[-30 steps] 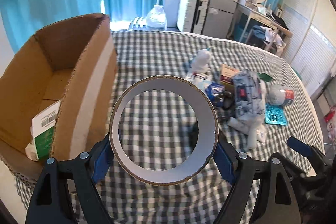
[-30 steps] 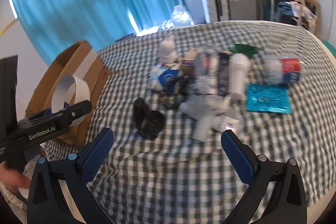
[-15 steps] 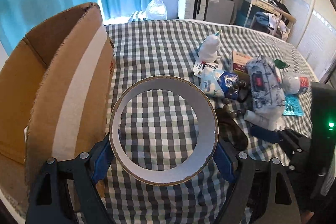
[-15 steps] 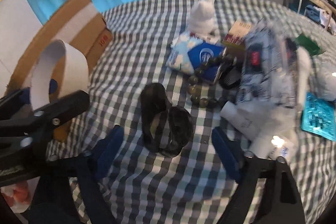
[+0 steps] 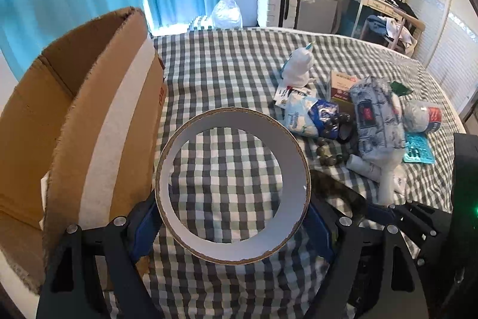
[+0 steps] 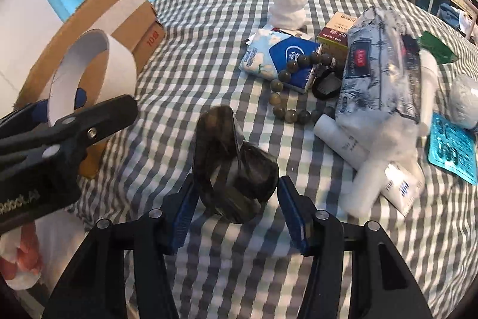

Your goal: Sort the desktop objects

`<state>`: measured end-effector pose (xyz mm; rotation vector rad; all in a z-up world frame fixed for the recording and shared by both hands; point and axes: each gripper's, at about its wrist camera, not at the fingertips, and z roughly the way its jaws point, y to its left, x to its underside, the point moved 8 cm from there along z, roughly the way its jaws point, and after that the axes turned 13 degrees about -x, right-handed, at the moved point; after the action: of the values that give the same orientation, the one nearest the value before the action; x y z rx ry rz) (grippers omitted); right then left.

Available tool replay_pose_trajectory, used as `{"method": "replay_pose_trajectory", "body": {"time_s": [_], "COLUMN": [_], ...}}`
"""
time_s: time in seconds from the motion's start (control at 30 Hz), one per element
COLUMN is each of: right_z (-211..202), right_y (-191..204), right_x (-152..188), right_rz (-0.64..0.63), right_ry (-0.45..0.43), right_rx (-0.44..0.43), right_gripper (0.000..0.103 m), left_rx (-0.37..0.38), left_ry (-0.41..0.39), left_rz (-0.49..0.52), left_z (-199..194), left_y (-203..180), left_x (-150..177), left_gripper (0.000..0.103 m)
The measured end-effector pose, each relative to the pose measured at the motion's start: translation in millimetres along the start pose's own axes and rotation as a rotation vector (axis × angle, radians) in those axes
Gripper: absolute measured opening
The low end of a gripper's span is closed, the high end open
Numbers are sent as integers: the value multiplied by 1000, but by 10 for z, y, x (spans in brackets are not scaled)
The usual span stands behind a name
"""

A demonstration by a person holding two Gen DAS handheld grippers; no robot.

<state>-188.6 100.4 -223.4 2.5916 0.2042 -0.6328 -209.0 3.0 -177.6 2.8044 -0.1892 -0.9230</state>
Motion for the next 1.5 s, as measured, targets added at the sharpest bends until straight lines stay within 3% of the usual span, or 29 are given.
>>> {"method": "replay_pose_trajectory", "body": {"time_s": [0.27, 0.33, 0.47, 0.5, 0.53, 0.6, 0.93, 1.1, 1.33, 1.5], "right_z": [-370, -450, -578, -590, -595, -626, -424, -195, 137, 124], "right_y": [69, 99, 80, 61, 26, -47, -158, -250, -412, -403], "right_x": [106, 95, 151, 165, 206, 260, 269, 190, 46, 28], "right_rz": [5, 0, 14, 29, 52, 94, 86, 95, 160, 142], "right_ry": [-37, -48, -81, -88, -93, -107, -100, -81, -67, -86], "right_rx": [7, 7, -4, -14, -19, -10, -16, -25, -47, -67], "right_gripper": [48, 36, 36, 39, 54, 73, 73, 73, 73, 68], "left_rx": [16, 20, 30, 31, 31, 33, -1, 2, -2, 23], "left_ry": [-59, -69, -82, -84, -88, -85, -1, 57, 63, 92], "left_rz": [22, 27, 26, 27, 27, 25, 35, -9, -29, -52], "left_z": [-394, -493, -647, -666, -683, -698, -284, -2, 213, 355], "left_y": [-98, -112, -113, -109, -102, -100, -160, -125, -94, -70], "left_x": [-79, -90, -78, -66, -48, -6, 245, 266, 189, 206], "left_gripper": [85, 85, 85, 85, 85, 85, 85, 85, 85, 85]}}
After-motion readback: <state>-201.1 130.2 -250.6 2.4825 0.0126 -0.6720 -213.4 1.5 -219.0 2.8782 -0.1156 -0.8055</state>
